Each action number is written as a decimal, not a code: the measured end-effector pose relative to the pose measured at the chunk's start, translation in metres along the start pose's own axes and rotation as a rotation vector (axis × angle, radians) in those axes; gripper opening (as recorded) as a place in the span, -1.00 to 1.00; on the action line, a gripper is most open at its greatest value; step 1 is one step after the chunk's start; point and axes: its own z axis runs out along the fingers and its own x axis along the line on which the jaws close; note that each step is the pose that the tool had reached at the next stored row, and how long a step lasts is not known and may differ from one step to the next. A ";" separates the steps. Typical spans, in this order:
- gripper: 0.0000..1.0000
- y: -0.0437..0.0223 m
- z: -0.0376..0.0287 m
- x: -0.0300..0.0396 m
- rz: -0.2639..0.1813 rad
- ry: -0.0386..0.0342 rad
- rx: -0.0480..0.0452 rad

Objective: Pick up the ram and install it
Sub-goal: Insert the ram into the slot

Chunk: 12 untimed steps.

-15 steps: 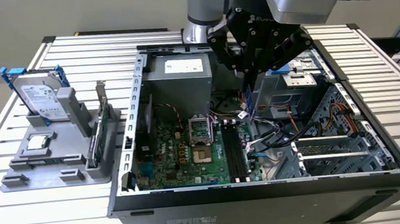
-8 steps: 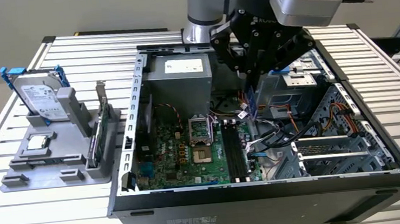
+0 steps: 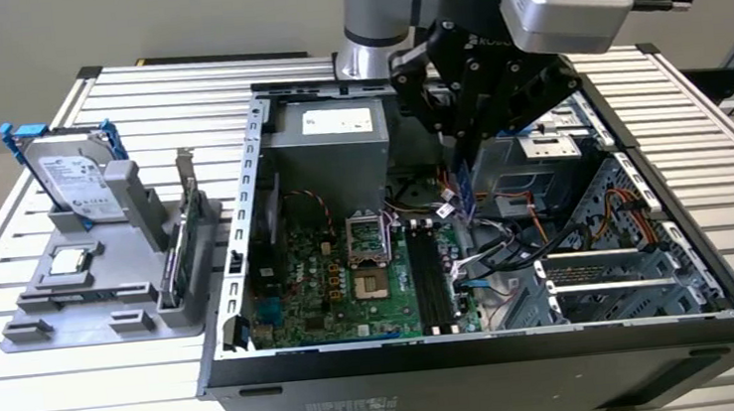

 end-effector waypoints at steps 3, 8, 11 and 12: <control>-1.00 -0.0001 0.0008 0.0011 0.001 0.0000 0.0001; -1.00 -0.0003 0.0029 0.0029 0.002 0.0000 0.0002; -1.00 -0.0003 0.0045 0.0039 0.003 0.0000 0.0003; -1.00 -0.0004 0.0049 0.0042 0.003 0.0000 0.0002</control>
